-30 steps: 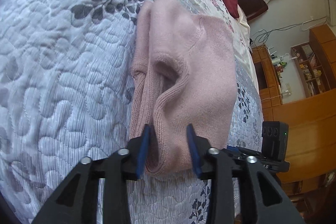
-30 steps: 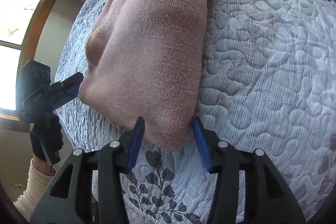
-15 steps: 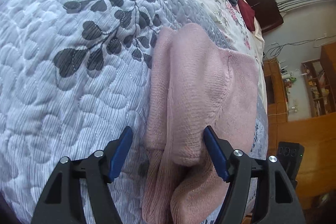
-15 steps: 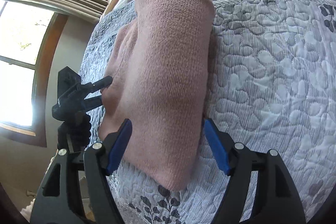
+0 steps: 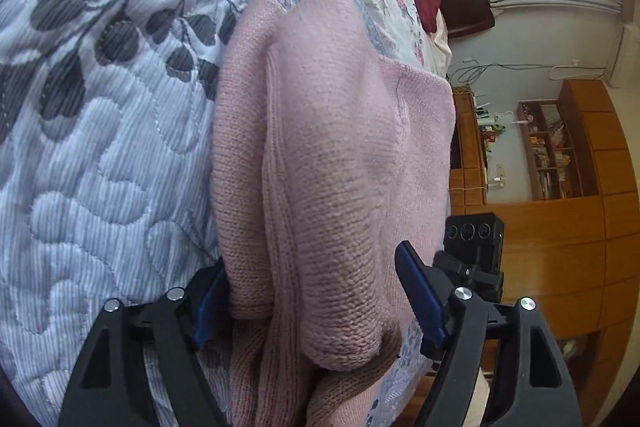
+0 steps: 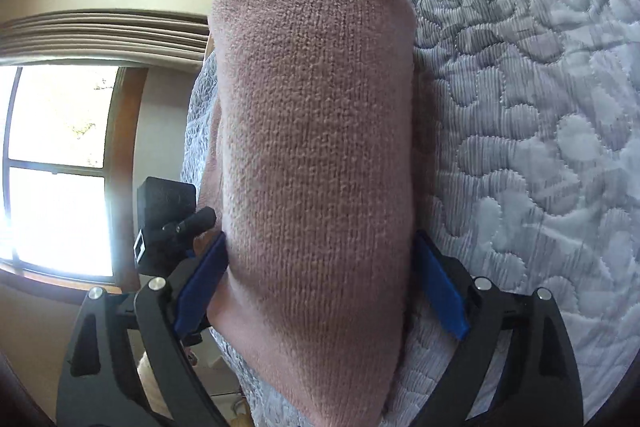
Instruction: Fold small clothes
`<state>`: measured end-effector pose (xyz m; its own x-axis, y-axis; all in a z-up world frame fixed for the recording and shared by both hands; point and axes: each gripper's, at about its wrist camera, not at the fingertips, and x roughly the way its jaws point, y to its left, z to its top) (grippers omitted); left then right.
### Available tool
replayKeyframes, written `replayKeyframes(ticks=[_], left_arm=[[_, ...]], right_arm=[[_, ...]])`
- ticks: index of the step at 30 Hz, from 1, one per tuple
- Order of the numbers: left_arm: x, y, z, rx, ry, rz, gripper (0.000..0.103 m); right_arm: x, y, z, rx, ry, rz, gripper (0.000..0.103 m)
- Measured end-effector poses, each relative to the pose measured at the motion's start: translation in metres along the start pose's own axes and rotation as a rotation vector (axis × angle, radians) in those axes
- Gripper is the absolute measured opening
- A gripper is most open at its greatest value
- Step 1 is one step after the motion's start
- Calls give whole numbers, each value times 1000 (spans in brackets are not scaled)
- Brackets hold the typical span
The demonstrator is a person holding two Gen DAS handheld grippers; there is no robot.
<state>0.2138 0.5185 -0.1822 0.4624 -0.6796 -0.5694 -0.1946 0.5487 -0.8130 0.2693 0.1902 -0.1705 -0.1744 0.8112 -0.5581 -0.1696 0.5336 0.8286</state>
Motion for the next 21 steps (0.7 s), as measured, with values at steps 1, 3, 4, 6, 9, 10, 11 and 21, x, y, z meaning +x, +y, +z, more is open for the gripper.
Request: replayKeyframes(ticks=[1,3,4,6,9,10,11,21], left_arm=[[2,-3,-2,19,11,12,79],[4,-4,-1,14,5,22,79],[4,-4,0,-1,-7,21,77],[7,-4,2,-29,-13,5,55],[8,-11,-5,-19,-47,-37,49],[7,-16,-8,-15,-59,-57,48],[7,-22,-13,-12,-68,-78,47],[52,-131,-80,100,-13,-218,47]], right_arm=[[5,0,1,11,1,7,92],[11,3,1,3,1,-6,91],[11,5,1,-4,-3,-16,85],[8,10,-1,-12,-12,-18,73],[-6,14,-6,-14,-30,18,60],[-11,16,-8,-26,-33,16,59],[-16,21,-10,-42,-35,9,59],[-151,5,-73,-73,-62,44,59]])
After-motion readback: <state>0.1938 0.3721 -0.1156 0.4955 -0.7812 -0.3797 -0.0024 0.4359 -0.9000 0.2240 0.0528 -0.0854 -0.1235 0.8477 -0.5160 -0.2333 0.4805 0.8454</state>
